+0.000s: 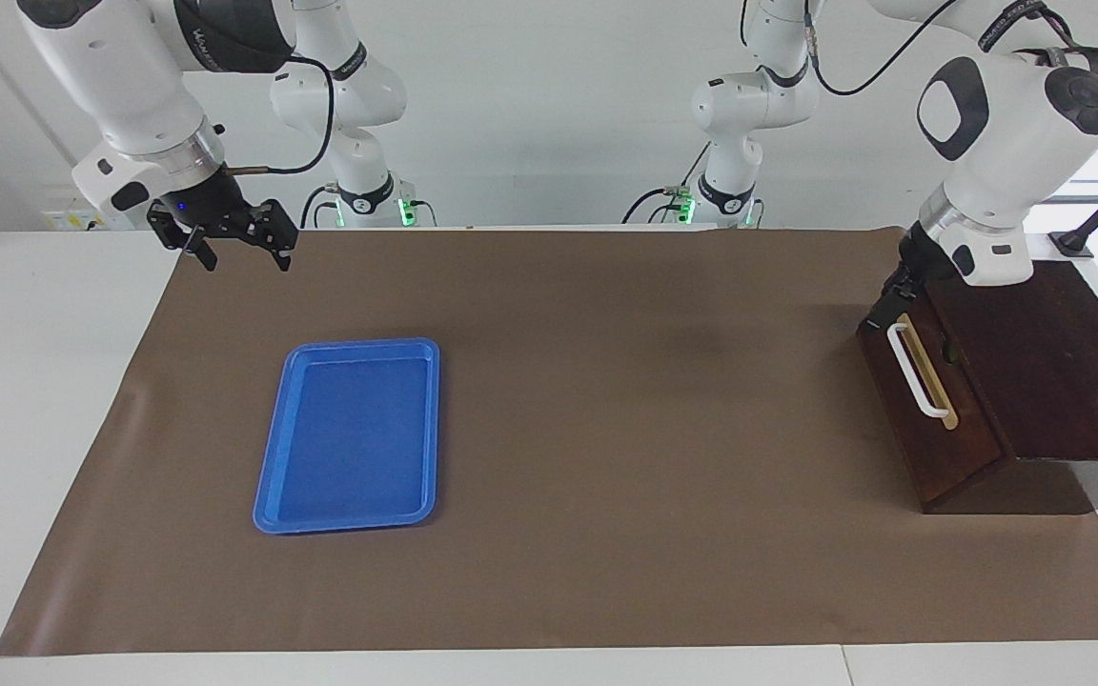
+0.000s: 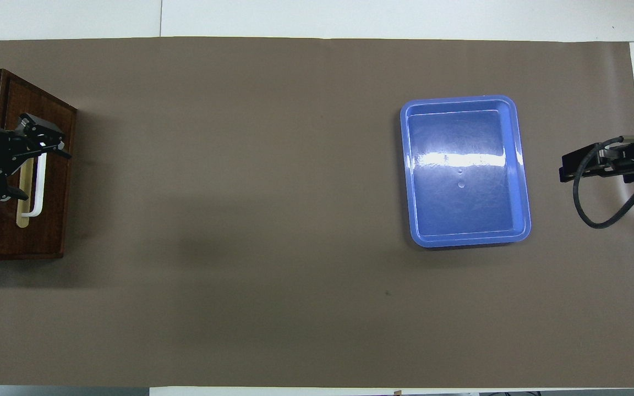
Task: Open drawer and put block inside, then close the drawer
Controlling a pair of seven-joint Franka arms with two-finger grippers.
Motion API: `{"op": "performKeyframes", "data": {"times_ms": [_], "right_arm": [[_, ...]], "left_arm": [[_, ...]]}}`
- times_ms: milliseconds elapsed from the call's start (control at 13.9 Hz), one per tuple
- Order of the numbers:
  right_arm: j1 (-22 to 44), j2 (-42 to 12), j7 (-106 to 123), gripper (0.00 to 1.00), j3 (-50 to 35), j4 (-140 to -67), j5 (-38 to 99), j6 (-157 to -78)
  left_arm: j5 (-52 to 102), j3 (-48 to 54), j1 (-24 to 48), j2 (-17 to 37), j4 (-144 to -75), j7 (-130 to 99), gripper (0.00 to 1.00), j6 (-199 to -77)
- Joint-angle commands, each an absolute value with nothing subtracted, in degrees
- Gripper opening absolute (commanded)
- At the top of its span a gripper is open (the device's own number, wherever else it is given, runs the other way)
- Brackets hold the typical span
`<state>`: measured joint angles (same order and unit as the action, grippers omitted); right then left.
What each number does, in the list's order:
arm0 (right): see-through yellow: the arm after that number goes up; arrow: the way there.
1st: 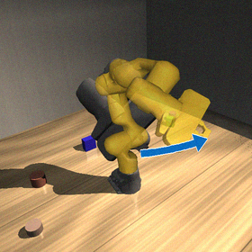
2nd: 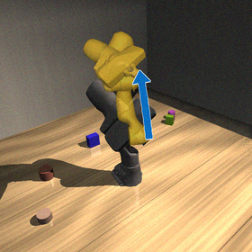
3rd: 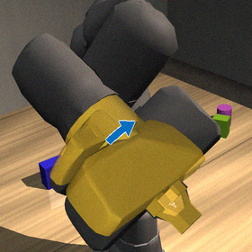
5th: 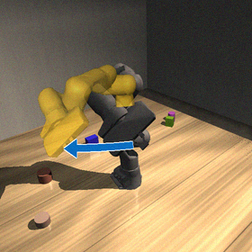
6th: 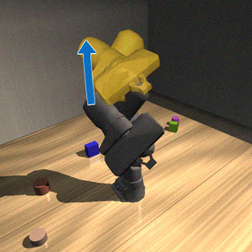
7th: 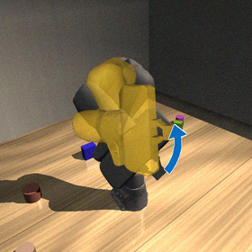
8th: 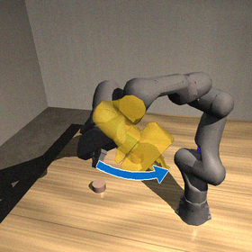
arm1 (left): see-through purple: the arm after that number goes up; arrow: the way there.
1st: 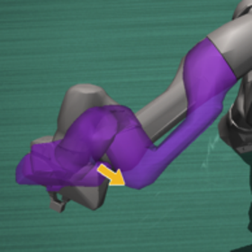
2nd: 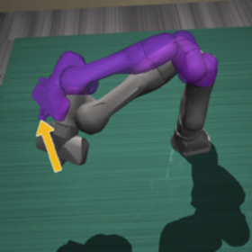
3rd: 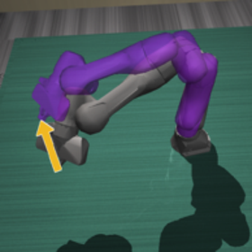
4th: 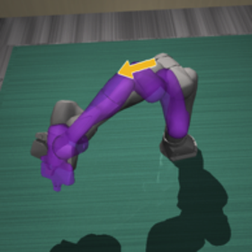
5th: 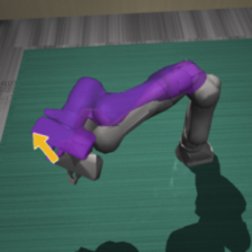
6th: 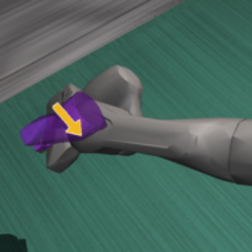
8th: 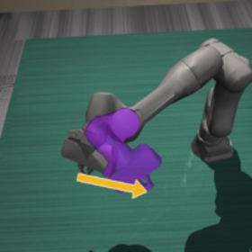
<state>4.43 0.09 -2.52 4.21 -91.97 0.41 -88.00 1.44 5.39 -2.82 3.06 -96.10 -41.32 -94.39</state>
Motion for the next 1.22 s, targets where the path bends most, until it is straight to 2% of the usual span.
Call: {"op": "performKeyframes", "data": {"times_ms": [0,216,576,720,864,1152], "right_arm": [[3.78,1.49,-1.85,1.0,3.6,-93.6,-0.09,-88.5],[3.78,1.49,-1.85,1.0,3.6,-93.6,-0.09,-88.51],[3.78,1.49,-1.85,1.0,3.6,-93.52,-0.09,-88.5],[3.78,1.49,-1.85,1.0,3.6,-93.6,-0.09,-88.42],[3.78,1.49,-1.85,1.0,3.6,-93.6,-0.09,-88.42],[3.78,1.49,-1.85,1.0,3.6,-93.6,-0.09,-88.42]], "left_arm": [[1.14,5.27,-1.06,3.43,-93.25,-28.62,1.0,-90.62],[1.41,5.27,-1.93,1.68,-94.39,-16.99,1.0,-89.74],[0.62,6.32,-3.16,1.67,-92.11,-9.15,1.0,-85.44],[0.7,6.86,-4.3,-0.86,-93.42,-6.87,1.0,-86.83],[0.62,6.33,-3.43,-1.58,-95.0,-1.78,1.0,-87.45],[0.53,6.15,-1.15,-1.58,-93.87,-1.41,1.0,-86.84]]}}
